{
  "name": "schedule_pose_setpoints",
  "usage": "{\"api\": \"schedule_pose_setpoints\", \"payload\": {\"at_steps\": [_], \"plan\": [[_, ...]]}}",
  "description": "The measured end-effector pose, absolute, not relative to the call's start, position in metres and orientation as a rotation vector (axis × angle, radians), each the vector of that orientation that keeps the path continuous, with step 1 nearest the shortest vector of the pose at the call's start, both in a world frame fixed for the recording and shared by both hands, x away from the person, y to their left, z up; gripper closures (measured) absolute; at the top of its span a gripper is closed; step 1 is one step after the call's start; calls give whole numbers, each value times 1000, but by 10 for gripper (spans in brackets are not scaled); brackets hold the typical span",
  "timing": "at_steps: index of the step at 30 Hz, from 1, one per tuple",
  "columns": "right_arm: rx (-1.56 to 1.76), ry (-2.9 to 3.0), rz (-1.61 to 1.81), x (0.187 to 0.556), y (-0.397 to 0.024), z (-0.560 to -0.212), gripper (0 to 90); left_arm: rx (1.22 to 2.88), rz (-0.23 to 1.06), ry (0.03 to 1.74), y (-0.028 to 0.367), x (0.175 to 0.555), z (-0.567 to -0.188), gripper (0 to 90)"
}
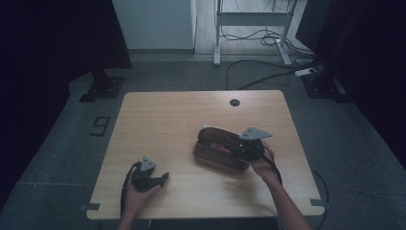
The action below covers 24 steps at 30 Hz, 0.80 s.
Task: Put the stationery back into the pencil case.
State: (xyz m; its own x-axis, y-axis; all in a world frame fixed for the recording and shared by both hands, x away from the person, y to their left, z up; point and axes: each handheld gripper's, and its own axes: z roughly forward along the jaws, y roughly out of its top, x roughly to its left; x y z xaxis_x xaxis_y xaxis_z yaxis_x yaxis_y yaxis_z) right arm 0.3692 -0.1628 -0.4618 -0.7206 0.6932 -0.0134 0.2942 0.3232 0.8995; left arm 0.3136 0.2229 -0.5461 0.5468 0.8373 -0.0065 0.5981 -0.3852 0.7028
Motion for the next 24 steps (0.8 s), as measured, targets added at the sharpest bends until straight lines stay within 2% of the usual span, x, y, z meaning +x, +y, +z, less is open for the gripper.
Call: {"api": "schedule_pose_setpoints", "payload": {"at_steps": [24], "plan": [[949, 2143, 1461, 347, -178, -478, 441, 2121, 466, 1152, 223, 314, -546, 283]]}}
